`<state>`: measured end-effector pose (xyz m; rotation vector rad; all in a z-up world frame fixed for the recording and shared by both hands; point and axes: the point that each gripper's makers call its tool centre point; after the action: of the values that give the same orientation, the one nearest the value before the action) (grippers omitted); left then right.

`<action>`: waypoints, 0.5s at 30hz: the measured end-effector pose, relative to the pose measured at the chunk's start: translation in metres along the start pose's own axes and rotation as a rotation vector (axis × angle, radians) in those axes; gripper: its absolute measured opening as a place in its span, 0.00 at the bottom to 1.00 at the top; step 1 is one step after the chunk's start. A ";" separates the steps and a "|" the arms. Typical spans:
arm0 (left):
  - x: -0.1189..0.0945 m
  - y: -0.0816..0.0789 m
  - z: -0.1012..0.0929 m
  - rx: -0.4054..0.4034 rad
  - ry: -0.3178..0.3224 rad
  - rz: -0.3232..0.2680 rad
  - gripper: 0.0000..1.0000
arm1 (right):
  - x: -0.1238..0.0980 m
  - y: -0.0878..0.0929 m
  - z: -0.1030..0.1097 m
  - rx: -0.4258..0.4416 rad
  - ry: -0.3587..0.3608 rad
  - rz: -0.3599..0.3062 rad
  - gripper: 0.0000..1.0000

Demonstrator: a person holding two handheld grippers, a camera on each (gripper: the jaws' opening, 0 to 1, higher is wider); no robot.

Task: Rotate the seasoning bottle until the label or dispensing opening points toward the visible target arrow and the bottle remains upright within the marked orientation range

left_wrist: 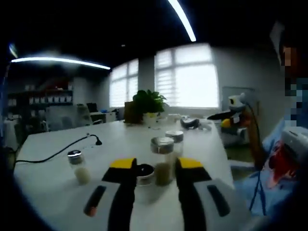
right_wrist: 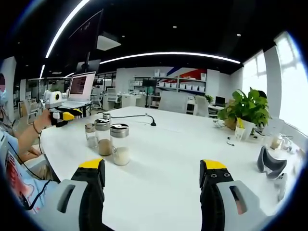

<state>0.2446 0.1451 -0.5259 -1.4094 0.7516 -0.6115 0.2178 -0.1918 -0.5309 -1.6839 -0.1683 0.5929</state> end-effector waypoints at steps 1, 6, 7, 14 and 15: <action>-0.004 -0.001 -0.003 -0.013 -0.007 0.007 0.33 | 0.000 0.001 0.000 -0.001 -0.001 0.003 0.83; -0.024 -0.014 -0.019 -0.046 -0.039 -0.037 0.36 | 0.000 0.001 0.000 0.000 -0.001 0.004 0.83; -0.028 -0.018 -0.023 -0.030 -0.054 -0.046 0.38 | 0.000 0.001 -0.001 0.000 0.001 0.003 0.83; -0.051 -0.016 -0.029 -0.077 -0.129 -0.008 0.37 | 0.001 0.002 -0.001 0.004 0.000 0.006 0.83; -0.054 -0.010 -0.030 -0.062 -0.131 0.027 0.37 | 0.002 0.001 -0.001 0.015 0.001 -0.002 0.83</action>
<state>0.1876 0.1669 -0.5105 -1.4789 0.6893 -0.4734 0.2196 -0.1924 -0.5323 -1.6697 -0.1642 0.5904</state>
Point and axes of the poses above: the point that each gripper's makers call its tool centre point, and the gripper's own axes: x roughly forward along the fingers, z roughly to its left, y roughly out of its underside, and after that the axes turned 3 degrees about z, right-handed
